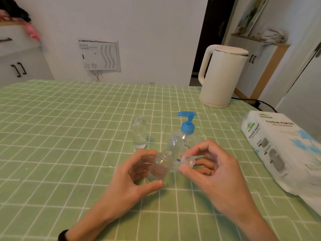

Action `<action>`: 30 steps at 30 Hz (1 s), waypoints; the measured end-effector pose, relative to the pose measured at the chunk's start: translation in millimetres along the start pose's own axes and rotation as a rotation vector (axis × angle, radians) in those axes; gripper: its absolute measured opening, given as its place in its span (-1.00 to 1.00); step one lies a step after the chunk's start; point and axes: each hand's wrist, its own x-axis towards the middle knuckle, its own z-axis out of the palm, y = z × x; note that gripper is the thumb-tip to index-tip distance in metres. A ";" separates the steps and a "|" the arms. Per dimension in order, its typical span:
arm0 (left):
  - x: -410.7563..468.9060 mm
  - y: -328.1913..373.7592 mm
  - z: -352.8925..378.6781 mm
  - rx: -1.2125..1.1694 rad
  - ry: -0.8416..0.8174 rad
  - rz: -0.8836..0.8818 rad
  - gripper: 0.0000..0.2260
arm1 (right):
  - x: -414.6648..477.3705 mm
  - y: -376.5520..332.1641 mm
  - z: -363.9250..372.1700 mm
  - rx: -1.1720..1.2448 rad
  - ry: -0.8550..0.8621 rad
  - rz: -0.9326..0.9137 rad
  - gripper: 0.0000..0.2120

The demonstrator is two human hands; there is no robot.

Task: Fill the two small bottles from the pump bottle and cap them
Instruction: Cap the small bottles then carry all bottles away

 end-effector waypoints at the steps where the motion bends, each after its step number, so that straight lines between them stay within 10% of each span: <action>1: -0.2 -0.7 -0.1 0.011 -0.003 0.006 -0.49 | -0.8 0.7 0.2 -0.007 -0.002 -0.008 -0.72; 30: -4.9 0.4 1.3 0.016 -0.147 0.119 -0.47 | -10.9 4.1 -6.9 -0.108 -0.083 -0.279 -0.57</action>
